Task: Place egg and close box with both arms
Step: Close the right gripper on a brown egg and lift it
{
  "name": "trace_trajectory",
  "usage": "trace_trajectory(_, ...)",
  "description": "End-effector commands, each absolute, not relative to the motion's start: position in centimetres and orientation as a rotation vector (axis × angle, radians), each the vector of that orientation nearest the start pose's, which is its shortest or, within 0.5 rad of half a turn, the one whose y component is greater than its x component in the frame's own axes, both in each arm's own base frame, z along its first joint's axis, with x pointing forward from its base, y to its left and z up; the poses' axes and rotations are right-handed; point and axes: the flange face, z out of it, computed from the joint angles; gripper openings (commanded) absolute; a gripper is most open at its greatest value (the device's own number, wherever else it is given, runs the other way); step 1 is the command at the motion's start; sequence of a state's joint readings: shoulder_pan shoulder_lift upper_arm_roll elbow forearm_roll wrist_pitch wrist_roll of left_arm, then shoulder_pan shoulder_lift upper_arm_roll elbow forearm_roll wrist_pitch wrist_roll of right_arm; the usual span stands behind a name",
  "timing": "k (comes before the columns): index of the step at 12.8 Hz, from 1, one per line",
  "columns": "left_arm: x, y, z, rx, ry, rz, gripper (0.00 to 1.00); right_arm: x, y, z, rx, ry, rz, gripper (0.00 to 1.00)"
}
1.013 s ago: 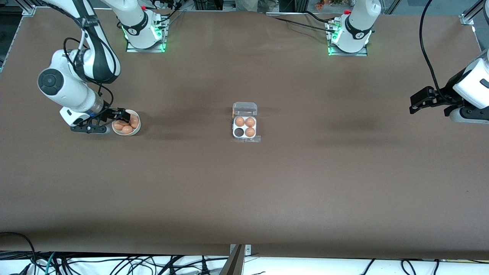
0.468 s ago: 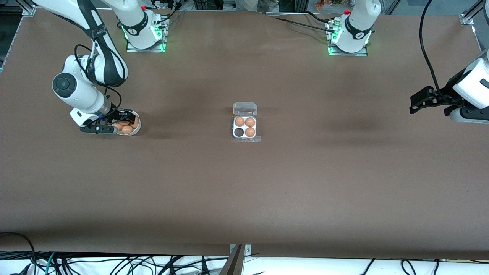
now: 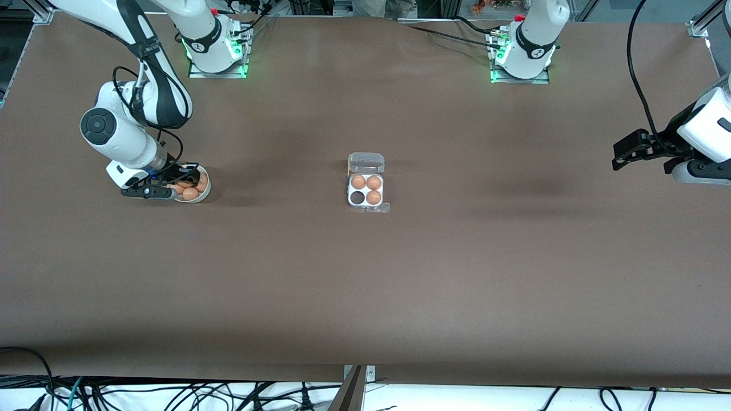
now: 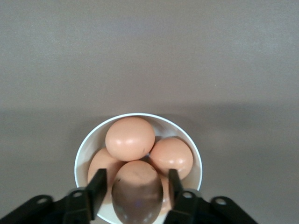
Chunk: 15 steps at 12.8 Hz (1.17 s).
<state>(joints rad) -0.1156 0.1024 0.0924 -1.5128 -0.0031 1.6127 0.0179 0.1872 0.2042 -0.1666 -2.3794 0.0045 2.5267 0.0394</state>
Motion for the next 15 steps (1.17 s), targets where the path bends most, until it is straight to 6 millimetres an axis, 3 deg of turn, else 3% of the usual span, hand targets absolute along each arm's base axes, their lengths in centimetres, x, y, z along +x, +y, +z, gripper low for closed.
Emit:
trace_trajectory(1, 59.2, -1.5, 60.0, -3.138, 0.063, -0.006, 1.00, 49.7, 0.8, 23.2, -3.168, 0.026, 0.072, 0.00)
trace_trajectory(5, 59.2, -1.6, 60.0, -3.138, 0.065, -0.003, 1.00, 49.8, 0.8, 23.4, -3.169, 0.034, 0.077, 0.00)
trace_trajectory(7, 59.2, -1.6, 60.0, -3.138, 0.065, -0.003, 1.00, 50.6, 1.0, 25.3, -3.163, 0.019, 0.027, 0.00)
trace_trajectory(10, 59.2, -1.6, 60.0, -3.138, 0.065, -0.003, 1.00, 53.2, 1.1, 32.4, -3.149, 0.040, 0.153, 0.00)
trace_trajectory(15, 59.2, -1.6, 60.0, -3.138, 0.063, -0.003, 1.00, 57.2, 1.0, 47.6, -3.135, 0.062, 0.315, 0.00)
